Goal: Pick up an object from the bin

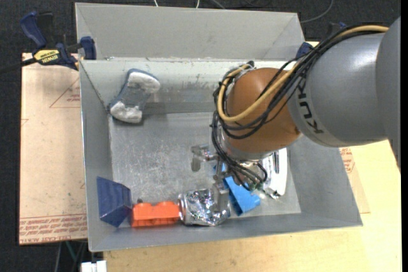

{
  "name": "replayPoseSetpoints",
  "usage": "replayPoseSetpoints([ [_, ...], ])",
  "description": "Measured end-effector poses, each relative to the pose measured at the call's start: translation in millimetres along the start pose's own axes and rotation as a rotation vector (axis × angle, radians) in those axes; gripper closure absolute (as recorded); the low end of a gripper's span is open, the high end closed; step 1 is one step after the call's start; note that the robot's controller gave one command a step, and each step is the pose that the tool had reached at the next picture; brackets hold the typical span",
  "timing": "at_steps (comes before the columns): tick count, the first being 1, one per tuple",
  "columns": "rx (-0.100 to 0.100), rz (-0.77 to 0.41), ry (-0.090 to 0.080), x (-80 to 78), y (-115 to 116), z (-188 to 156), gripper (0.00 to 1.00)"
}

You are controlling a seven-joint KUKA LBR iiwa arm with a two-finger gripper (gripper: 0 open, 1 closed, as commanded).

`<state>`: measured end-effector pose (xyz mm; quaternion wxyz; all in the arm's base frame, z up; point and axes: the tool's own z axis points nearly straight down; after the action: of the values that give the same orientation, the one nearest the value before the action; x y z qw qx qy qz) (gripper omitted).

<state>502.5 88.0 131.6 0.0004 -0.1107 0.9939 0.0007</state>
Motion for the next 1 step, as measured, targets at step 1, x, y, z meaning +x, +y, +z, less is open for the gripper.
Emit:
replayPoseSetpoints([
  [1, -0.001, -0.009, -0.007, 23.0, -2.3, -25.5, 0.0],
])
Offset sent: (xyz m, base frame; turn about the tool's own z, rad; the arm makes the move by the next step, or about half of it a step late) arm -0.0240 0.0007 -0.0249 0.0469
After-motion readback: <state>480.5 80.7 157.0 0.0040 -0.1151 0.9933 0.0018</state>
